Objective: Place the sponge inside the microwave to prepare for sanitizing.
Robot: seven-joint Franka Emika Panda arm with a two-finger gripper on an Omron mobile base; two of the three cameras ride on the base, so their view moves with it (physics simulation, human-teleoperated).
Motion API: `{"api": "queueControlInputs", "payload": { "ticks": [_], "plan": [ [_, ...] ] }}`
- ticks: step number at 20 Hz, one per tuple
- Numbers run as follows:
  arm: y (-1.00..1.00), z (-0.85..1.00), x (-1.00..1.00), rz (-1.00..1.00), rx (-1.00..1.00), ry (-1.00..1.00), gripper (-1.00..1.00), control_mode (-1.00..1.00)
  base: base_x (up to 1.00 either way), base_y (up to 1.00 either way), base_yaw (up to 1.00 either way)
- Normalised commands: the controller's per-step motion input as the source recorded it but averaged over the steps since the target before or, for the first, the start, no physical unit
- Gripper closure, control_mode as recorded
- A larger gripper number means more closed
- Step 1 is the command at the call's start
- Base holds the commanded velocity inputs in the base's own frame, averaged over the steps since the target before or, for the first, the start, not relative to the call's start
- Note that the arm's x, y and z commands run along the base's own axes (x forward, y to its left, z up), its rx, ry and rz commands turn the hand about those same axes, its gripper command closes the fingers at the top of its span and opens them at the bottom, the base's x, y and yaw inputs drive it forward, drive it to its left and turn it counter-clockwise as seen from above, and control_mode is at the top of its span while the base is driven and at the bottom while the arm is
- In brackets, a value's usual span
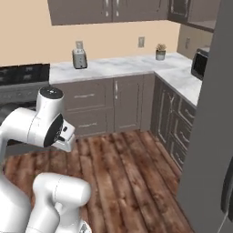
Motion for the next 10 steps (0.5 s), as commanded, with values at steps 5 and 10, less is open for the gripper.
{"api": "queueControlInputs", "payload": {
  "ticks": [5, 10],
  "plan": [
    [0.00, 0.00, 0.00, 0.00, 0.00, 0.00, -1.00, 1.00, 0.80, 0.34, -0.25],
    [0.00, 0.00, 0.00, 0.00, 0.00, 0.00, -1.00, 1.00, 0.76, 0.36, -0.29]
  ]
}}
